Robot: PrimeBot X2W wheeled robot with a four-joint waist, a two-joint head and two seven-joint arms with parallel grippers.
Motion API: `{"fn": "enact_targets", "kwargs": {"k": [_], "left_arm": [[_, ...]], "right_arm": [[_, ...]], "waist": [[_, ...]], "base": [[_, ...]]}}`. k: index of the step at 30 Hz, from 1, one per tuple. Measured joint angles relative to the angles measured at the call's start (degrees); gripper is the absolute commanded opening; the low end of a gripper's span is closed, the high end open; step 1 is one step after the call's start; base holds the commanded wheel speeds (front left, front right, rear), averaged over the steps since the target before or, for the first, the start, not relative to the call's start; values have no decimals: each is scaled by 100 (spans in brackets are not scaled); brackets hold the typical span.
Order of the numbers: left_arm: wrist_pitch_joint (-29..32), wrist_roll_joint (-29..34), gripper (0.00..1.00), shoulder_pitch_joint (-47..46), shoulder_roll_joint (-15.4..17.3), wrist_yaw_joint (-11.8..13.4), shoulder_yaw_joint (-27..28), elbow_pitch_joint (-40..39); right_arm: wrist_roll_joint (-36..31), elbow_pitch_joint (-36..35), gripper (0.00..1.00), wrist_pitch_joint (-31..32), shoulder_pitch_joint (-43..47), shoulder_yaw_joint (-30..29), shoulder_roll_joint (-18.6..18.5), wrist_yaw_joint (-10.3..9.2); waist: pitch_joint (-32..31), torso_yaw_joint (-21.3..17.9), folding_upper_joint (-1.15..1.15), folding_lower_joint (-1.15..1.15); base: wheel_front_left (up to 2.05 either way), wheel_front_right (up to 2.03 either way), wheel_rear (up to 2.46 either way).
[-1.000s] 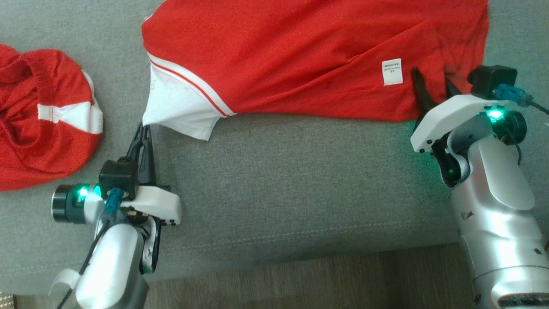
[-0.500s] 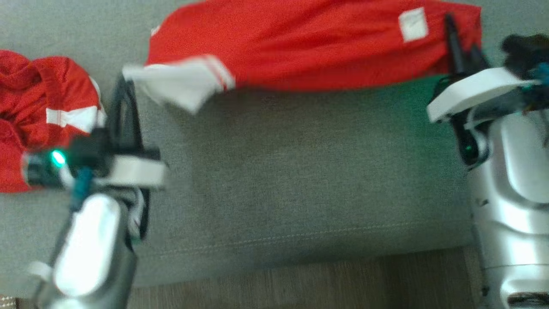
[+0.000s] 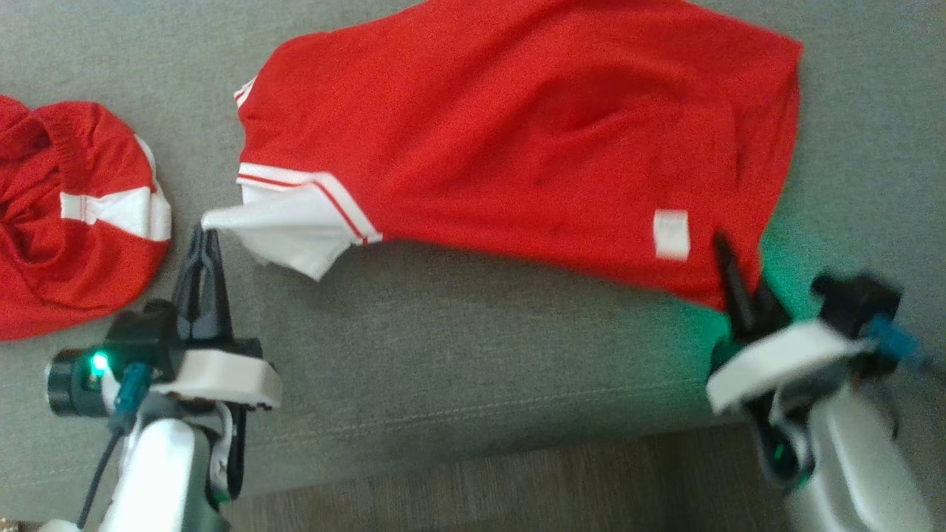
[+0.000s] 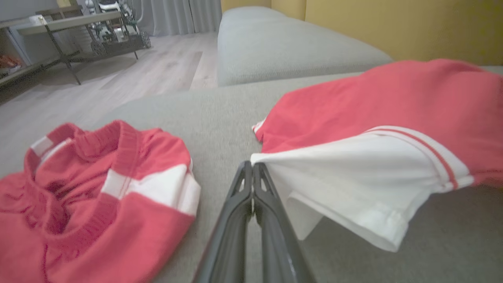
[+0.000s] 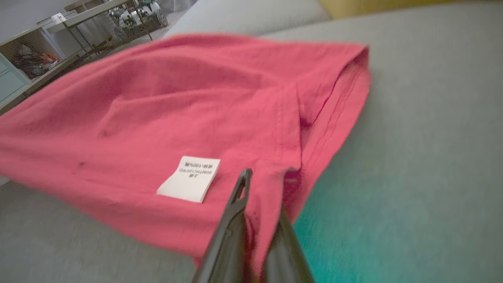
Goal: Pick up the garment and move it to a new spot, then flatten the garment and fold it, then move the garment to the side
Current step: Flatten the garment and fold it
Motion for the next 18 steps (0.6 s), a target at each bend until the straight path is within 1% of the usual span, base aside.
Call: {"fn": "enact_targets", "kwargs": {"k": [2, 3, 4, 6, 7, 12, 18], "left_arm": [[1, 0, 0, 135, -74, -1, 15, 94], [0, 1, 0, 154, -88, -4, 22, 105], [0, 1, 0, 154, -111, -10, 66, 121], [0, 18, 0, 155, -155, -53, 124, 135], [1, 38, 0, 155, -175, -52, 145, 146], [0, 164, 0, 155, -197, -54, 205, 199], [0, 220, 0, 149, -233, -103, 209, 256]], "right_arm": [[199, -51, 0, -55, 442, 163, 52, 0], [268, -82, 2, -74, 583, 240, 63, 0], [376, -132, 35, -123, 744, 326, 69, 0], [434, -205, 87, -124, 811, 336, 68, 0], [450, -236, 100, -124, 822, 337, 68, 0], [619, -465, 100, -84, 822, 272, 69, 0], [1127, -795, 100, 461, 964, 237, 52, 0]], "waist": [[24, 19, 0, 0], [31, 26, 0, 0], [37, 40, 0, 0], [41, 55, 0, 0], [41, 60, 0, 0], [76, 64, 0, 0], [98, 135, 0, 0]], "base": [[0, 0, 0], [0, 0, 0], [0, 0, 0], [0, 0, 0], [0, 0, 0], [0, 0, 0], [0, 0, 0]]}}
